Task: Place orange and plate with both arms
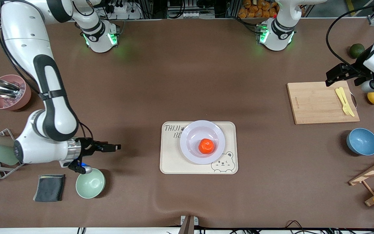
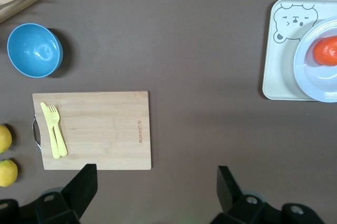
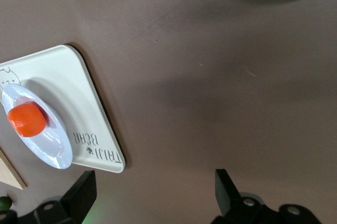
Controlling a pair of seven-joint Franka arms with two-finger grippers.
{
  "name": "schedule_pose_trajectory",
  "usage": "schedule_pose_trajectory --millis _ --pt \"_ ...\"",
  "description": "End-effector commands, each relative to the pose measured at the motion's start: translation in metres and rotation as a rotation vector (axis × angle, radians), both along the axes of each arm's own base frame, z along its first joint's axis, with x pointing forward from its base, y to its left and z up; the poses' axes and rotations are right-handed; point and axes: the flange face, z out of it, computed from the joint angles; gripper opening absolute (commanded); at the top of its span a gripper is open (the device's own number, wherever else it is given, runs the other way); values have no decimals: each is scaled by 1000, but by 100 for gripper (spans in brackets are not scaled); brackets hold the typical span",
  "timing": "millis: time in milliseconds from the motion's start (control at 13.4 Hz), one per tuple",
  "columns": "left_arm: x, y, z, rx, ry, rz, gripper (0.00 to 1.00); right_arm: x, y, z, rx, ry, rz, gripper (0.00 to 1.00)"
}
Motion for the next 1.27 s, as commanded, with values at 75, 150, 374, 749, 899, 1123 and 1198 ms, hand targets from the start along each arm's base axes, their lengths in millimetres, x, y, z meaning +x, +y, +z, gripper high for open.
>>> schedule_pose_trajectory --millis 75,150,374,749,899,1123,1198 --pt "0 7 14 -12 -23 22 100 2 -47 22 19 -16 90 100" --pt "2 11 10 -11 -17 22 100 2 -56 30 10 -9 102 100" --pt "1 6 13 -20 -23 16 100 3 -68 87 -79 26 213 100" --pt "2 11 13 -20 -23 25 100 -24 -85 180 -228 54 294 100" --pt "2 9 11 -20 -20 21 100 -35 -71 214 -339 27 344 100" --pt "2 10 12 -22 -21 22 100 -58 -74 241 -411 40 362 100" --pt "2 10 12 -22 -21 22 100 -68 -78 244 -414 36 354 100"
